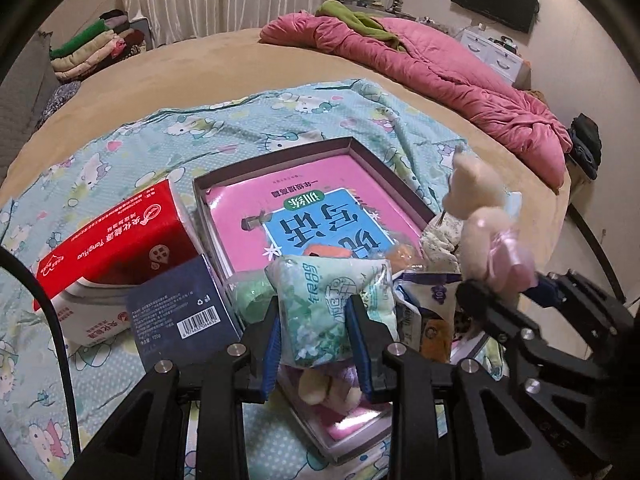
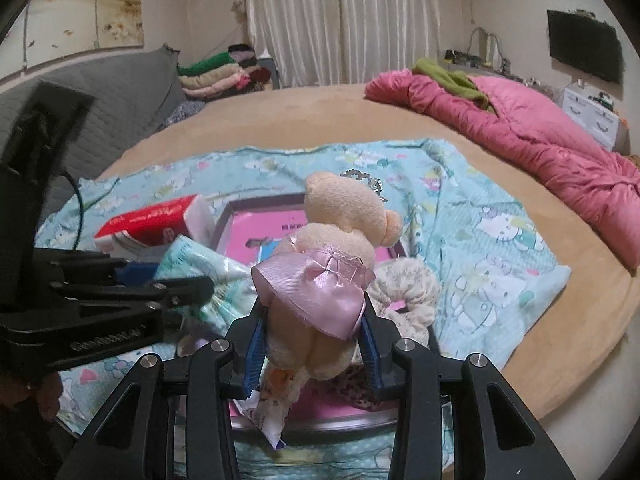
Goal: Organize soft objects
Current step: 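Carry the diaper pack and teddy bear with both tools over the pink book tray, then open both tools to release the diaper pack and teddy bear onto the tray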
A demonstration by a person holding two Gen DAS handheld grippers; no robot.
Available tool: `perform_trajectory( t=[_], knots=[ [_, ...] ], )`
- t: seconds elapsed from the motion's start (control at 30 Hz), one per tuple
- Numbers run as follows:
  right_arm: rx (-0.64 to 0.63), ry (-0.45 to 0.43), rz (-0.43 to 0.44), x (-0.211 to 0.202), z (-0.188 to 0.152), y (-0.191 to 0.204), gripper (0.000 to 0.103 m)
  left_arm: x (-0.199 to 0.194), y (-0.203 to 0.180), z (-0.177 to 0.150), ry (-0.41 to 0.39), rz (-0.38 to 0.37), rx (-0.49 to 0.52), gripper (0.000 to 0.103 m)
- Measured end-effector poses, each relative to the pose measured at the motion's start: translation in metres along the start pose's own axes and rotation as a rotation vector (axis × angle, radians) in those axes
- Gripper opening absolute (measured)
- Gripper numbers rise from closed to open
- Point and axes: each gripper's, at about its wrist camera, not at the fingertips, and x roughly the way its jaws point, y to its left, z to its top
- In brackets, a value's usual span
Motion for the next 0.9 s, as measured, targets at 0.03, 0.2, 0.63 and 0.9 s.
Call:
perform_trajectory(
  t=[0.03,0.2,0.63,0.9],
  knots=[
    [0.000,0.012,0.000,0.005,-0.001,-0.001,0.042,0.001,0.001,0.001,0.000,0.001,-0.004,0.032],
    [-0.017,0.063,-0.003,0.026,-0.005,0.000,0.042,0.002,0.009,0.001,-0.003,0.001,-0.035,0.032],
    [-0.065,0.067,0.002,0.041,-0.008,0.009,0.047,0.007,0.022,0.000,0.011,0.001,-0.088,0.034],
    [-0.079,0.057,0.002,0.039,-0.010,0.012,0.049,0.010,0.028,-0.003,0.022,-0.004,-0.114,0.037]
  ],
)
